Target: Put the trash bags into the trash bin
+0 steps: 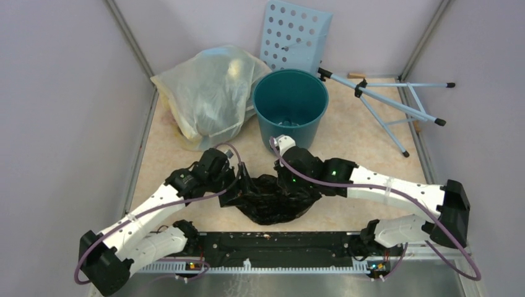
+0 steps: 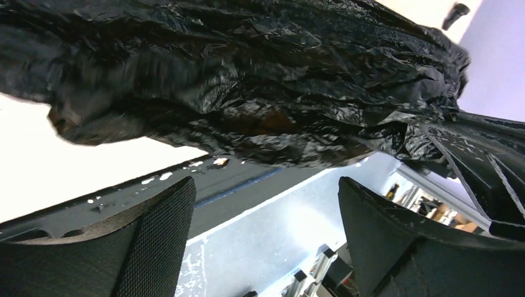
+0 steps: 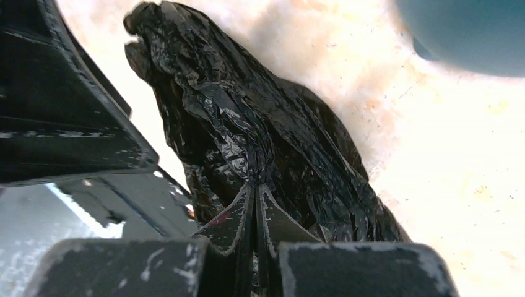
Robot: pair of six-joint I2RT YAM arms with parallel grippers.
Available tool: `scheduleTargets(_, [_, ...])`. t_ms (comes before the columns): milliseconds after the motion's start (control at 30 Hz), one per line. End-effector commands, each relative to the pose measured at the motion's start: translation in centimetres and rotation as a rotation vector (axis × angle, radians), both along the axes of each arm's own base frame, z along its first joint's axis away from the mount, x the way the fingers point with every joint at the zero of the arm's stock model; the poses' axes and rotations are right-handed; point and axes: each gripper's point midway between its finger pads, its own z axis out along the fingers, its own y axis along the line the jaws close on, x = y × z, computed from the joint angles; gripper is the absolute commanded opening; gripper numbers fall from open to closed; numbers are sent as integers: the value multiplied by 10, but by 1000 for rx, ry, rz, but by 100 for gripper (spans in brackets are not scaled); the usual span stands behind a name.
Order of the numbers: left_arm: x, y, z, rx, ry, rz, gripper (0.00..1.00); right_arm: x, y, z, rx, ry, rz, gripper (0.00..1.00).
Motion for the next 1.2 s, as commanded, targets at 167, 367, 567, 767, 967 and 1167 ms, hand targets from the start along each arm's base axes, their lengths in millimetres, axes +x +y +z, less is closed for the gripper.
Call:
scheduleTargets(167, [2,0,6,-67,18,120,82,-6,11,43,181,15,-46,0])
scheduleTargets(367, [-2,15,-11,10,38,157,78,-8,4,43,208,29,-88,0])
scheduleTargets(567, [3,26,-25,68,48,237,82,-8,-2,40,188,36,-110,0])
scheduleTargets(767, [12,27,-53,104,69,298,79,-9,-10,38,190,41,-151,0])
scheduleTargets(967, [37,49,-72,268,-34,327,60,1,-38,38,194,16,-313,0])
scheduleTargets(1167, [44,77,-64,480,-91,235,29,21,-105,32,71,-40,-545,0])
